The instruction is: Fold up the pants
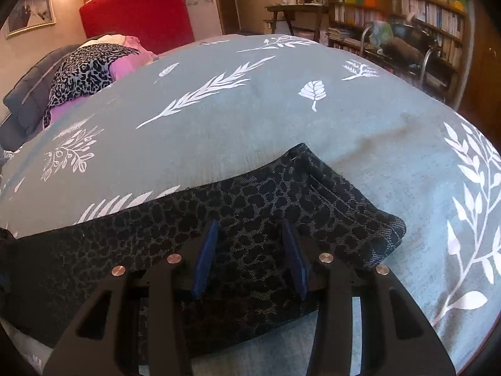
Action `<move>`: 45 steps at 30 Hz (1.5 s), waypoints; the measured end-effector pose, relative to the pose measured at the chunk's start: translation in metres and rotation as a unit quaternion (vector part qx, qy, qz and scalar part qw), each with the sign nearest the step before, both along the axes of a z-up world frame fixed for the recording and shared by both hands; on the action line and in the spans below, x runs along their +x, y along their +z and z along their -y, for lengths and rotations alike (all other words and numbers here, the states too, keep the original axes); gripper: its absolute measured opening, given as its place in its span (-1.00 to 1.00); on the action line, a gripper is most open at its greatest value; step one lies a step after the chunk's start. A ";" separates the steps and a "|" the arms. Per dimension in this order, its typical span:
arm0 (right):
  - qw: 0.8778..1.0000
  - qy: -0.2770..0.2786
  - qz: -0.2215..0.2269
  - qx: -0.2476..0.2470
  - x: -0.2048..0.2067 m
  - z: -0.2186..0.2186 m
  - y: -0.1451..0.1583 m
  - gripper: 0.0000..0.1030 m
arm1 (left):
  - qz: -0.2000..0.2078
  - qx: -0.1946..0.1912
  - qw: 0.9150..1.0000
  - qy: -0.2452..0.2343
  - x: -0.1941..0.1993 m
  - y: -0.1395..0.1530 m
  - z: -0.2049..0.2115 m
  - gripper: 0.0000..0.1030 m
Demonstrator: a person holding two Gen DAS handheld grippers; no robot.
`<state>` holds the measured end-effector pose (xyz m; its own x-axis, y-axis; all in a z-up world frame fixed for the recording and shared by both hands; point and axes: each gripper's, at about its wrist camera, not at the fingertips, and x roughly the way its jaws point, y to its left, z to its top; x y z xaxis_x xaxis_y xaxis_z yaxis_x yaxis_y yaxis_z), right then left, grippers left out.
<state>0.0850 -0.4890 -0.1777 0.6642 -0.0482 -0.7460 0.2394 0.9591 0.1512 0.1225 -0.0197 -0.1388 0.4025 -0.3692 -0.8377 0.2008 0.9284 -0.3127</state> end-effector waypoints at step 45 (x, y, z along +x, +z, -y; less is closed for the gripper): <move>0.974 -0.177 0.044 0.132 -0.091 0.079 0.009 -0.12 | 0.064 0.058 0.995 0.047 0.033 0.027 -0.036 0.26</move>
<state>-0.0058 -0.5678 -0.1685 0.7023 -0.0997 -0.7048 0.5234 0.7434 0.4165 0.1553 0.0165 -0.1122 0.5365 -0.2280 -0.8125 0.1418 0.9735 -0.1795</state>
